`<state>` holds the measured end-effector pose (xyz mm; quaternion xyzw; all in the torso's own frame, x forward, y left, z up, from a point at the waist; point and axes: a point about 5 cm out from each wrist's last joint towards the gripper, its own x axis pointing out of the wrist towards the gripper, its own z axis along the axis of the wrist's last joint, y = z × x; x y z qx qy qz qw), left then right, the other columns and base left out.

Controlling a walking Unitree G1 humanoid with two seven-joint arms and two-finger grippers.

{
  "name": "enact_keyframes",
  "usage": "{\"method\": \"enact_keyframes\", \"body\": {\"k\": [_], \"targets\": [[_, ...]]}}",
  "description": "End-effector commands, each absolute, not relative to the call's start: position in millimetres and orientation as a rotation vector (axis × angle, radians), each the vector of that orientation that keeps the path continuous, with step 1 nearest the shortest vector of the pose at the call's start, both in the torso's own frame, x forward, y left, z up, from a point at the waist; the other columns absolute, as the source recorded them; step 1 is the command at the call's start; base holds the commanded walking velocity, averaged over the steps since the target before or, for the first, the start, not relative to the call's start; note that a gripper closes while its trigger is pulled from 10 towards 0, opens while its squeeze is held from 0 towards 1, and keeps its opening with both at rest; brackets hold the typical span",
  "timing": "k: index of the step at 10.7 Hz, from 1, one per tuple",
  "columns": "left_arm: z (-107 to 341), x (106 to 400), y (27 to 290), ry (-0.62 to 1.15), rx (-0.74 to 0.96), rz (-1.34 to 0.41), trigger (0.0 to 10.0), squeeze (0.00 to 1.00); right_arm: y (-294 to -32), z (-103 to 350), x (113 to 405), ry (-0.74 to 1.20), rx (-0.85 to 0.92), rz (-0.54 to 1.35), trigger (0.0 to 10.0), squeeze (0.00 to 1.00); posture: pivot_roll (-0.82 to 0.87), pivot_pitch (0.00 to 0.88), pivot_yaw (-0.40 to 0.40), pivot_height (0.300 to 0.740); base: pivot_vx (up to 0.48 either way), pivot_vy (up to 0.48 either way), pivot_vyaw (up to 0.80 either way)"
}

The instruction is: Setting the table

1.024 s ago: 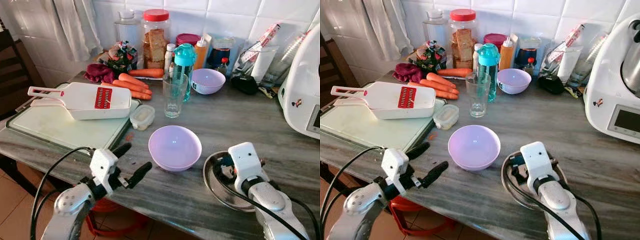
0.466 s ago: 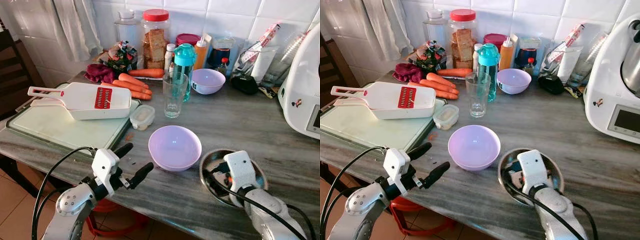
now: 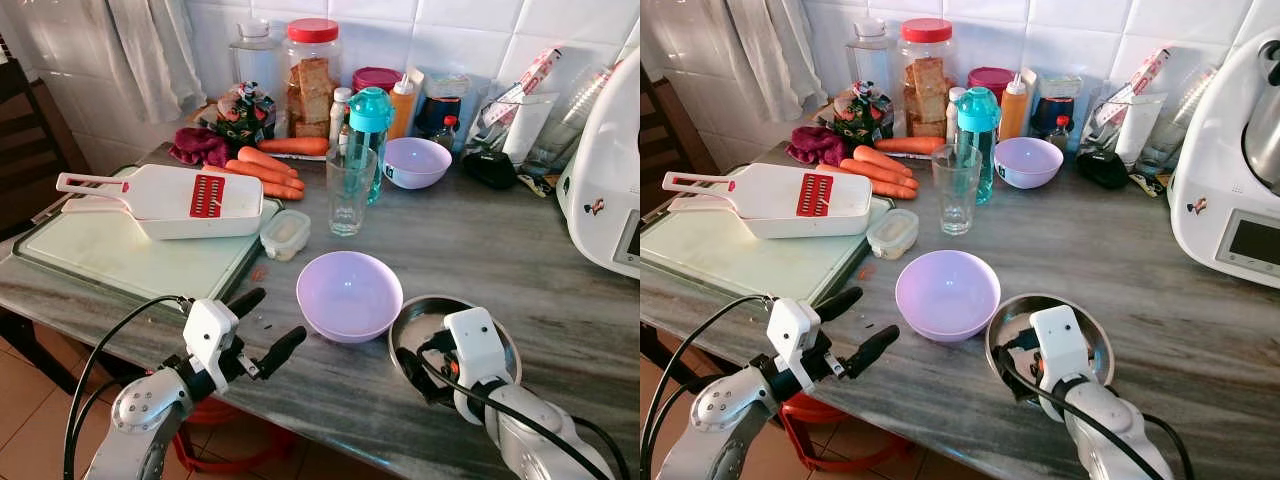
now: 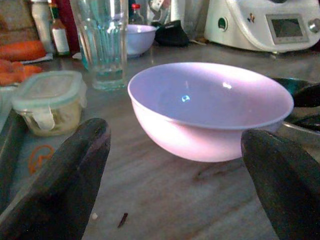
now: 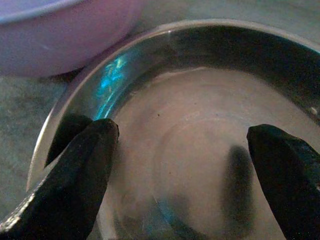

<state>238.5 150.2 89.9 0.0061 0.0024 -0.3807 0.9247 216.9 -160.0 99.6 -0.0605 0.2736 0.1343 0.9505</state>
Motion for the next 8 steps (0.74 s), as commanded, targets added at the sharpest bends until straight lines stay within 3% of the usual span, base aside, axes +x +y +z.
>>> {"method": "enact_keyframes", "body": {"k": [1,4,6,8], "targets": [[90.6,240.1,150.7,0.004,0.032,-0.787,10.0,0.00,-159.4,103.5,215.2,0.552,-0.122,0.287,10.0,0.97,0.02,0.000,0.001,0.740,0.000,0.000,0.00],[88.5,241.2,149.7,0.007,0.034,-0.787,10.0,0.00,-153.5,106.6,212.8,0.560,-0.084,0.343,10.0,0.70,0.02,0.000,-0.002,0.740,0.000,0.000,0.00],[87.9,241.0,149.6,0.009,0.034,-0.786,10.0,0.00,-150.0,107.3,212.7,0.559,-0.067,0.370,10.0,0.63,0.02,0.000,-0.002,0.740,0.000,0.000,0.00],[86.3,240.5,149.8,0.012,0.035,-0.784,10.0,0.00,-148.5,116.9,217.3,0.469,-0.090,0.400,10.0,0.47,0.02,0.000,-0.002,0.740,0.000,0.000,0.00]]}}
